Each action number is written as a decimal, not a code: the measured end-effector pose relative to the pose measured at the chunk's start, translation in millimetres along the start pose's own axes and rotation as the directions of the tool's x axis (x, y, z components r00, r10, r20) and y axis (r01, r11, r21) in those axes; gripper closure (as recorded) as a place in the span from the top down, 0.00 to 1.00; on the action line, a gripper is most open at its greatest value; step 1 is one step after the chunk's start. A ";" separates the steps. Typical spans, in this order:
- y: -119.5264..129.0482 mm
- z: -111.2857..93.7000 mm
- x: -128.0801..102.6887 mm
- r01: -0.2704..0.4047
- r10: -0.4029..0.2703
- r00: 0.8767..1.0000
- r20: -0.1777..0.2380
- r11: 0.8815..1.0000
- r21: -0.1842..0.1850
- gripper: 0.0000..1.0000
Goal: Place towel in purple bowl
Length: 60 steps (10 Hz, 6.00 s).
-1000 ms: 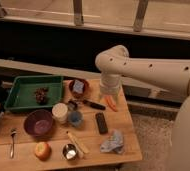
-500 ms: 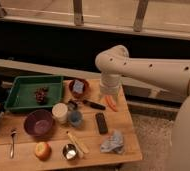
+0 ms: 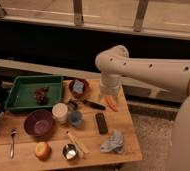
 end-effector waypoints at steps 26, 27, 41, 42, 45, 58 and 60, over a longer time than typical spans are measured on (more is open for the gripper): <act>-89.4 139.8 115.5 0.005 0.021 0.928 -0.372 0.998 0.068 0.65; -84.5 143.7 120.8 0.022 0.005 0.924 -0.381 0.997 0.067 0.65; -92.1 114.4 86.1 -0.062 0.066 0.967 -0.248 0.998 0.027 0.00; -79.4 92.2 74.7 -0.065 0.065 0.982 -0.180 0.998 0.007 0.00; -12.4 49.0 52.0 -0.016 0.015 0.999 -0.032 0.998 -0.053 0.00; 27.7 50.2 18.2 0.023 -0.028 0.999 -0.032 0.991 -0.134 0.00; 51.9 44.0 17.8 0.069 -0.073 0.997 -0.022 0.985 -0.159 0.00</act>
